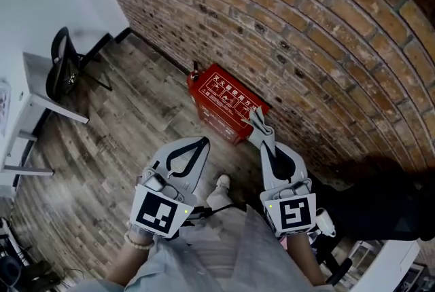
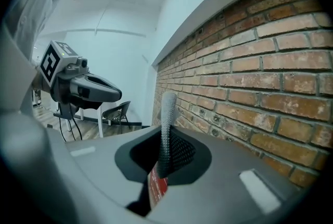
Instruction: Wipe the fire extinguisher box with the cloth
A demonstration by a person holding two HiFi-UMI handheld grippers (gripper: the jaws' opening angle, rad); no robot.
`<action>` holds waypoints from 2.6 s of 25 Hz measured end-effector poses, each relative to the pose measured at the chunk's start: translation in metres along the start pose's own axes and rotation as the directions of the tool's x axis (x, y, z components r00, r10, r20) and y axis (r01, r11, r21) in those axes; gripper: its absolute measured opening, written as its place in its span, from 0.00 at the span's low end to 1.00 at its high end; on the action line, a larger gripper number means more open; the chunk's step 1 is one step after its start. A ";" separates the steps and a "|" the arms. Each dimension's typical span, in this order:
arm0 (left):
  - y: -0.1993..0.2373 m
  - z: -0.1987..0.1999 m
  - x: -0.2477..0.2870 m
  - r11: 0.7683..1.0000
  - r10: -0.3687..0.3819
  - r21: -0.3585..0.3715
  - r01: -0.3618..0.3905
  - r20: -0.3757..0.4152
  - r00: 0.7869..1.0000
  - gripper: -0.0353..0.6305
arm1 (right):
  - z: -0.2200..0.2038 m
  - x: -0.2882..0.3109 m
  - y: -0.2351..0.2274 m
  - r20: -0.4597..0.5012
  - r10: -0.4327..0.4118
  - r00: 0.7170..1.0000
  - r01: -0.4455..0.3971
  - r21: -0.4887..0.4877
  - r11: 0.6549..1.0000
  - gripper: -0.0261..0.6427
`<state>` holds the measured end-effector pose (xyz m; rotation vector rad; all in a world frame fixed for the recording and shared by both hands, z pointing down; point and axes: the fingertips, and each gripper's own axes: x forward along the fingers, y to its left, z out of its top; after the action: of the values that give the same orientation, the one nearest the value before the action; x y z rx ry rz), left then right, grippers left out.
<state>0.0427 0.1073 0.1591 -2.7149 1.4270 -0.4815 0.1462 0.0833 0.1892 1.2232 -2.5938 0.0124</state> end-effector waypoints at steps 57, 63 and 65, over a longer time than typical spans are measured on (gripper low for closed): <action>0.142 -0.171 0.130 0.995 0.017 -0.099 -0.031 -0.144 0.989 0.05 | -0.129 0.260 -0.017 -0.206 0.096 0.974 -0.090 0.039 0.995 0.06; 0.163 -0.197 0.141 0.991 0.019 -0.131 -0.040 -0.154 0.988 0.05 | -0.148 0.299 -0.014 -0.218 0.087 0.972 -0.079 0.046 0.996 0.06; 0.170 -0.208 0.145 0.990 0.021 -0.135 -0.043 -0.163 0.986 0.05 | -0.151 0.310 -0.015 -0.217 0.079 0.973 -0.072 0.042 0.997 0.06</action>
<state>-0.0758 -0.0851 0.3637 -2.8110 1.5973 -0.6374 0.0065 -0.1418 0.4103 1.0680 -2.4554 0.1957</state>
